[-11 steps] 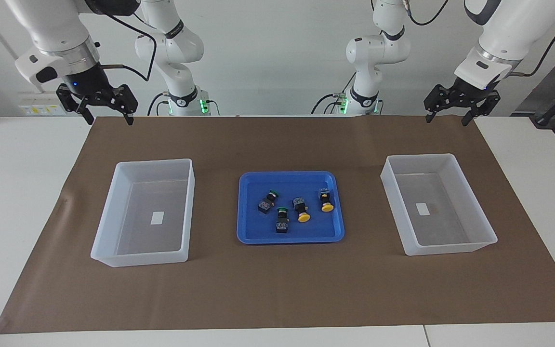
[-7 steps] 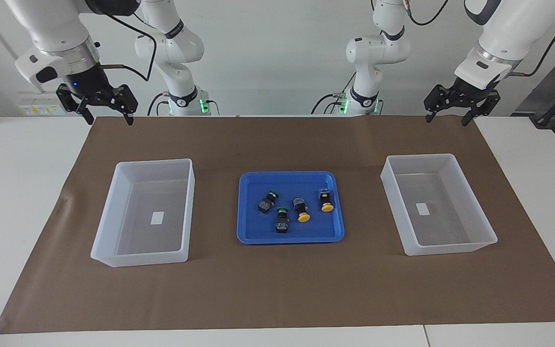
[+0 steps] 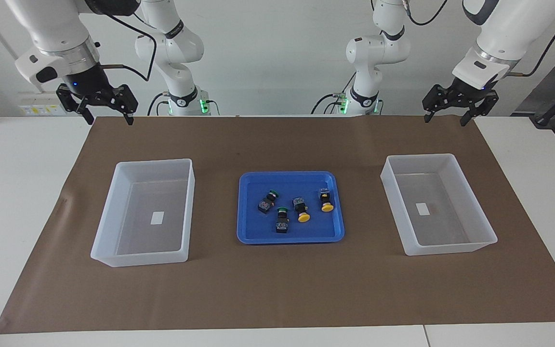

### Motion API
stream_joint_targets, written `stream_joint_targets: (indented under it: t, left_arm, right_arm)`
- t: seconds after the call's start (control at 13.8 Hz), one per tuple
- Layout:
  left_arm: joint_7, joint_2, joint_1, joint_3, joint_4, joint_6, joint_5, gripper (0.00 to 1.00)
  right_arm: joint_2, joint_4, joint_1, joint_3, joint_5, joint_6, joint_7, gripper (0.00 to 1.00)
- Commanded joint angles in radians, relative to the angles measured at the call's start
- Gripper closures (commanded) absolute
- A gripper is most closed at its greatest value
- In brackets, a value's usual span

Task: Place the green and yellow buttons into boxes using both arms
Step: 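Reach the left gripper toward a yellow button in the blue tray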

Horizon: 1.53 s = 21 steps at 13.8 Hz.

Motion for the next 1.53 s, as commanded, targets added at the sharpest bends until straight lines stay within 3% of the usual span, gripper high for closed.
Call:
stream_joint_targets:
  t: [0.0,0.22,0.51,0.8,0.94,1.09,1.45]
  left_arm:
    - [-0.022,-0.048,-0.023,-0.004,-0.090,0.090,0.020,0.00]
    - [-0.125,-0.099,-0.114,-0.006,-0.240,0.268,0.020,0.00]
    - [-0.160,-0.070,-0.218,-0.009,-0.375,0.457,0.020,0.00]
    - [-0.327,0.069,-0.342,-0.007,-0.423,0.658,0.020,0.00]
    - [-0.356,0.085,-0.365,-0.009,-0.493,0.785,0.019,0.00]
    - [-0.359,0.091,-0.368,-0.010,-0.536,0.855,0.018,0.00]
    - [-0.441,0.226,-0.419,-0.007,-0.538,0.984,0.018,0.00]
  right_arm:
    - [-0.029,-0.034,-0.015,0.013,0.002,0.012,0.007,0.00]
    - [-0.029,-0.034,-0.015,0.013,0.002,0.012,0.007,0.00]
    - [-0.029,-0.034,-0.015,0.013,0.003,0.012,0.007,0.00]
    - [-0.027,-0.034,-0.015,0.013,0.002,0.012,0.007,0.00]
    - [-0.029,-0.034,-0.015,0.013,0.003,0.012,0.007,0.00]
    - [-0.029,-0.034,-0.015,0.013,0.003,0.012,0.007,0.00]
    - [-0.029,-0.034,-0.015,0.013,0.003,0.012,0.007,0.00]
